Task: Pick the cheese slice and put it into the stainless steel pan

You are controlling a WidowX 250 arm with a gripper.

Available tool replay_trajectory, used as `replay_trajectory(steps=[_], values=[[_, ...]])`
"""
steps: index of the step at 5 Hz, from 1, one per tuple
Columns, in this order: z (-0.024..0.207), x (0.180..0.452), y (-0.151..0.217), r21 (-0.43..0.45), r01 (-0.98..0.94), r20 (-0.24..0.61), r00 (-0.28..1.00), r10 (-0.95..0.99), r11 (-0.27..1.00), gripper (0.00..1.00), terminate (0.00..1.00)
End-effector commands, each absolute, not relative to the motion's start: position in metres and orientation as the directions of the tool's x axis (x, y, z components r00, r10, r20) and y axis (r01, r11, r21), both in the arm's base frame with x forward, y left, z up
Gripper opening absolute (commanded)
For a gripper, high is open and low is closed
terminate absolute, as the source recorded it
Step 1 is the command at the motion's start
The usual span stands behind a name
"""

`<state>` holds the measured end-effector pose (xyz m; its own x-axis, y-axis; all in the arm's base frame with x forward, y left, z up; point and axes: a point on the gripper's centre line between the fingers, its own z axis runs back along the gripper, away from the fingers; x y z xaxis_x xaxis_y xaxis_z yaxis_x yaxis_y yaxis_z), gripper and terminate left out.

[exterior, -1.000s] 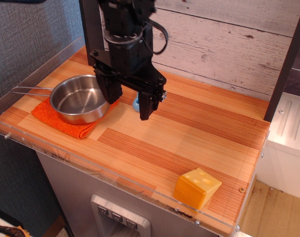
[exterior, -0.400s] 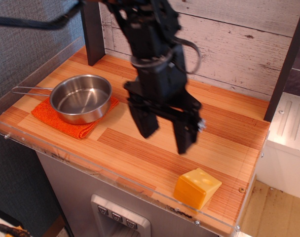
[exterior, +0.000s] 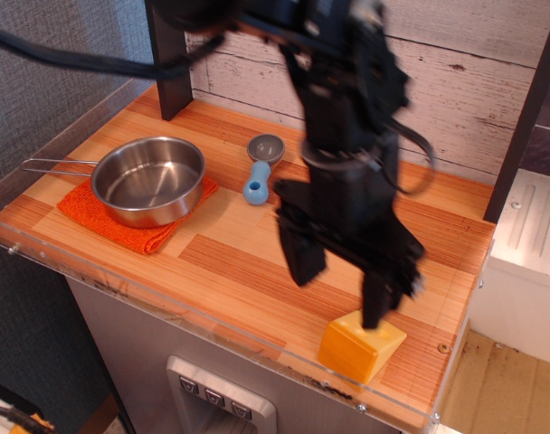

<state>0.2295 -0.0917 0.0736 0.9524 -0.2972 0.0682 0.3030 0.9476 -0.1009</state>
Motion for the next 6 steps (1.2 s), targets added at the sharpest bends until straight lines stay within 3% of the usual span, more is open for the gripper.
replay_trajectory(steps=[1, 4, 6], values=[[0.067, 0.22, -0.11, -0.056, 0.319, 0.065, 0.947, -0.315, 0.946, 1.0, 0.0], [0.041, 0.224, -0.121, -0.007, 0.338, 0.046, 0.94, -0.337, 0.941, 1.0, 0.0], [0.063, 0.226, -0.117, -0.009, 0.339, 0.103, 0.936, -0.336, 0.941, 1.0, 0.0]])
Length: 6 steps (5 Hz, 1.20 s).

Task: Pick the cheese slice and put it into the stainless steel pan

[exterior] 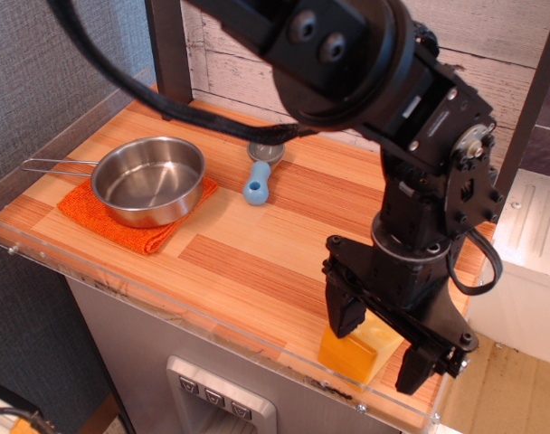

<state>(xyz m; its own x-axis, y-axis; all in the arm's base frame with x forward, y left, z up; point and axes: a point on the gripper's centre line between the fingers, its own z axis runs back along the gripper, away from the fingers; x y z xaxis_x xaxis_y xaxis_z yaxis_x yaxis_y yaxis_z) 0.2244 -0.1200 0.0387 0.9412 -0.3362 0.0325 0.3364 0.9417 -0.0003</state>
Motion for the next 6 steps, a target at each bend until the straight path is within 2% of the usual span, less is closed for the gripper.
replay_trajectory(steps=[1, 2, 4, 6], values=[[0.066, 0.227, -0.114, -0.002, 0.337, 0.109, 0.936, -0.335, 0.942, 1.0, 0.0], [0.067, 0.23, -0.107, 0.01, 0.327, 0.108, 0.939, -0.326, 0.945, 1.0, 0.0], [0.056, 0.23, -0.103, 0.033, 0.331, 0.07, 0.94, -0.333, 0.943, 1.0, 0.0], [0.035, 0.229, -0.103, 0.017, 0.323, 0.006, 0.946, -0.323, 0.946, 1.0, 0.0]])
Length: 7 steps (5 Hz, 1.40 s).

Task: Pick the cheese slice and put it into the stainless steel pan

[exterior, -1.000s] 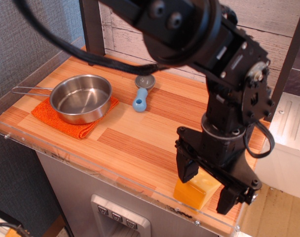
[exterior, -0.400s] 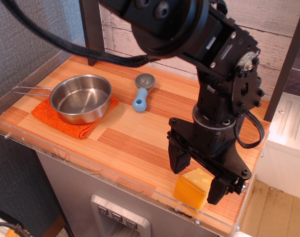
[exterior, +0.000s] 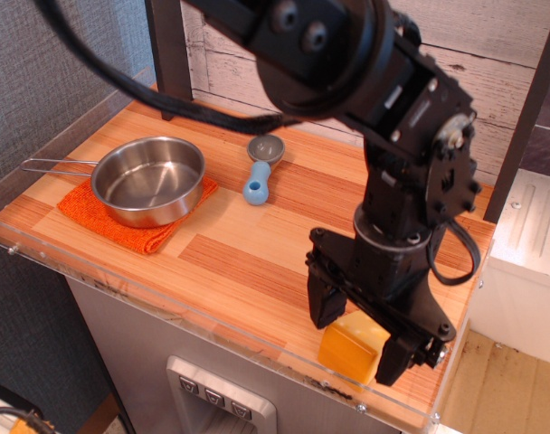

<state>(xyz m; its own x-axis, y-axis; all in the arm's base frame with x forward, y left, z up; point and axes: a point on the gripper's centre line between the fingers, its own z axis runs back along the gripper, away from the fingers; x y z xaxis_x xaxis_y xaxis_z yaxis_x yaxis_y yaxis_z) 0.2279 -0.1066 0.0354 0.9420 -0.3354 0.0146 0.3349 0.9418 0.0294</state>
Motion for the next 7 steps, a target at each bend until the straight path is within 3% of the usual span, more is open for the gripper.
replay_trajectory(steps=[1, 2, 3, 4, 5, 7], values=[[0.026, 0.23, -0.104, 0.015, 0.326, -0.019, 0.945, -0.325, 0.945, 1.0, 0.0], [0.023, 0.23, -0.105, 0.012, 0.328, -0.027, 0.944, -0.328, 0.944, 1.0, 0.0], [0.03, 0.227, -0.106, 0.012, 0.333, -0.005, 0.943, -0.333, 0.943, 0.0, 0.0], [0.044, 0.228, -0.101, 0.013, 0.354, 0.046, 0.934, -0.354, 0.935, 0.0, 0.0], [0.081, 0.236, -0.068, 0.012, 0.293, 0.163, 0.943, -0.291, 0.956, 0.0, 0.0], [0.116, 0.264, 0.015, -0.018, 0.113, 0.131, 0.985, -0.11, 0.993, 0.0, 0.0]])
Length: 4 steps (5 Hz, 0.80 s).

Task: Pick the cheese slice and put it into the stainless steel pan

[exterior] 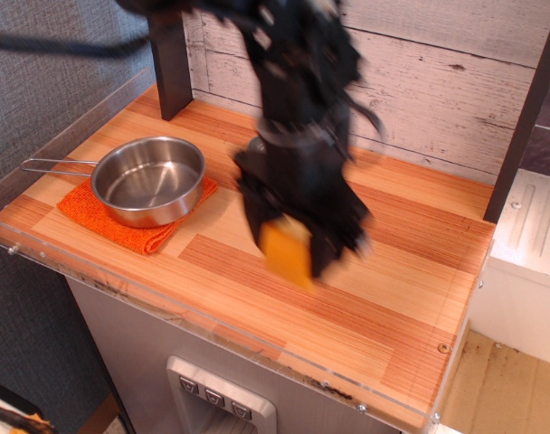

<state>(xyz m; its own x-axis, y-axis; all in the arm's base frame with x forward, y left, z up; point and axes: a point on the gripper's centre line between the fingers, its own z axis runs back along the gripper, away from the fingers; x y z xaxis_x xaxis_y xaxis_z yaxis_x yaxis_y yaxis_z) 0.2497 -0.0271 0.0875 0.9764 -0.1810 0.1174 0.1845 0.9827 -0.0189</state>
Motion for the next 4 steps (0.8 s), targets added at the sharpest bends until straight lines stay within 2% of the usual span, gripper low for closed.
replay_trajectory(steps=[1, 2, 3, 4], values=[[0.127, 0.276, 0.056, -0.005, 0.023, 0.122, 0.992, -0.022, 1.0, 0.0, 0.0], [0.129, 0.281, 0.083, 0.014, -0.033, 0.11, 0.993, 0.032, 0.999, 0.0, 0.0], [0.12, 0.287, 0.1, 0.042, -0.049, 0.092, 0.995, 0.045, 0.998, 0.0, 0.0], [0.111, 0.287, 0.111, 0.052, -0.049, 0.11, 0.993, 0.043, 0.997, 0.0, 0.0]])
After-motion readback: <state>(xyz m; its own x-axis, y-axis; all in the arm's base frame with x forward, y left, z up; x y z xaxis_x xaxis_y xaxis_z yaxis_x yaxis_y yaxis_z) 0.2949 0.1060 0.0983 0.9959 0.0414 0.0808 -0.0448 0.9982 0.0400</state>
